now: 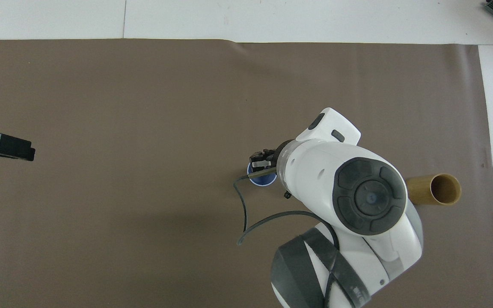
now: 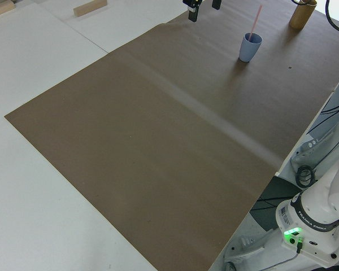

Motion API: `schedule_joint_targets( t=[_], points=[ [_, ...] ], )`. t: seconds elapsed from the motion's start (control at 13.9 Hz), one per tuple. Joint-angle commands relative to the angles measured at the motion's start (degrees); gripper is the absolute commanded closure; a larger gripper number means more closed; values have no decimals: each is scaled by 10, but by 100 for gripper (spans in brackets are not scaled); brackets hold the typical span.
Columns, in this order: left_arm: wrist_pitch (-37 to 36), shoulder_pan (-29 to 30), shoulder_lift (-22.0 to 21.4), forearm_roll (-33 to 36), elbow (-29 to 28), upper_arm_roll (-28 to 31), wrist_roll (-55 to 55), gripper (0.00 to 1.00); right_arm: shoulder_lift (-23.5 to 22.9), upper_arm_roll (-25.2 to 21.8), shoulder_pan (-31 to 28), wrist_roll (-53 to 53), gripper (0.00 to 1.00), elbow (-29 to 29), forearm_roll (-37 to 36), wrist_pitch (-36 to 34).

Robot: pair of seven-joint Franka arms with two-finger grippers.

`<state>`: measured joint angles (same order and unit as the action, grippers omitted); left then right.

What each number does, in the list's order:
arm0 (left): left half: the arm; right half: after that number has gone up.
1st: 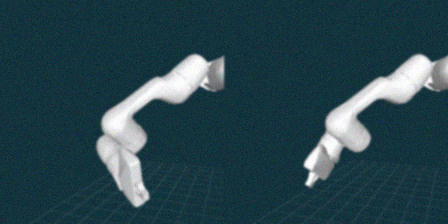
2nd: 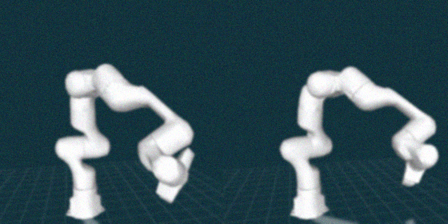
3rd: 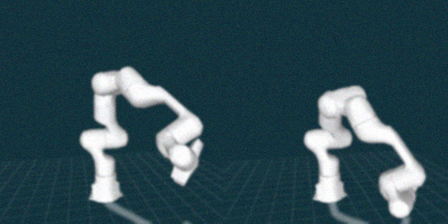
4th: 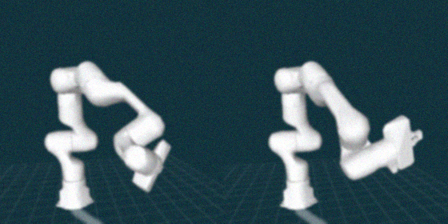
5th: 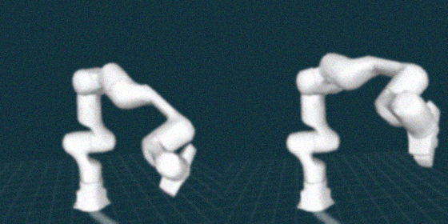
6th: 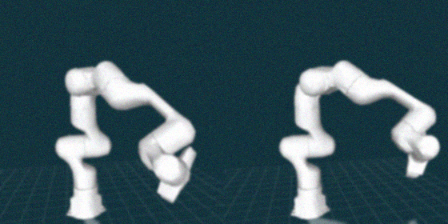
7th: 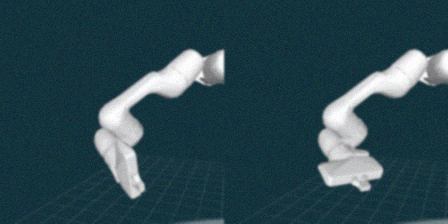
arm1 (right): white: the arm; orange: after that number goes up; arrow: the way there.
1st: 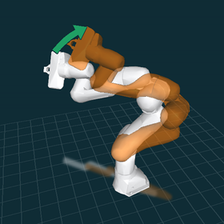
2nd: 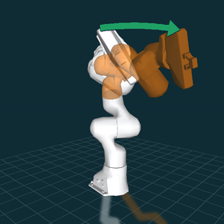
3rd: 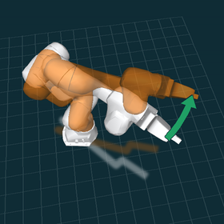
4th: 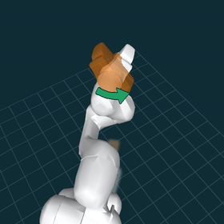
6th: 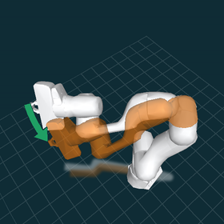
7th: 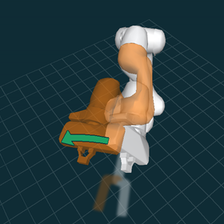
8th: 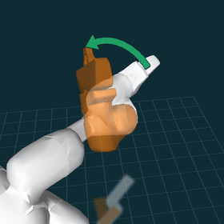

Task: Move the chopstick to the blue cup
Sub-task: 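Lower the stick into the blue cup and open the right gripper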

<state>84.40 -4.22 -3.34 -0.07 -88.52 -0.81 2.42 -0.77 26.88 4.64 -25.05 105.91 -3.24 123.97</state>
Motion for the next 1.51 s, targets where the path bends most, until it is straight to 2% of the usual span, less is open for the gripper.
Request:
schedule_joint_targets(
  t=[0.0, 0.22, 0.65, 0.87, 1.15, 1.3, 1.44],
  points=[
    [-12, 7, -7, -8, 1, -2, 4, 0, -8, 6, -8, -11, 6, -20, 0, -5],
    [-12, 7, -7, -8, 1, -2, 4, 0, 1, -2, -25, -18, 0, -36, 7, -43],
    [-12, 7, -7, -8, 1, -2, 4, 0, 60, -8, -133, -47, 0, -52, 7, -184],
    [-12, 7, -7, -8, 1, -2, 4, 0, 80, -18, -138, -41, 0, -52, 7, -235],
    [-12, 7, -7, -8, 1, -2, 4, 0, 73, -25, -142, -16, 0, -82, 8, -274],
    [-12, 7, -7, -8, 1, -2, 4, 0, 72, -69, -130, 40, 0, -109, 10, -311],
    [-11, 7, -7, -8, 1, -2, 4, 0, 58, -144, -88, 95, 0, -151, 10, -365]
  ],
)
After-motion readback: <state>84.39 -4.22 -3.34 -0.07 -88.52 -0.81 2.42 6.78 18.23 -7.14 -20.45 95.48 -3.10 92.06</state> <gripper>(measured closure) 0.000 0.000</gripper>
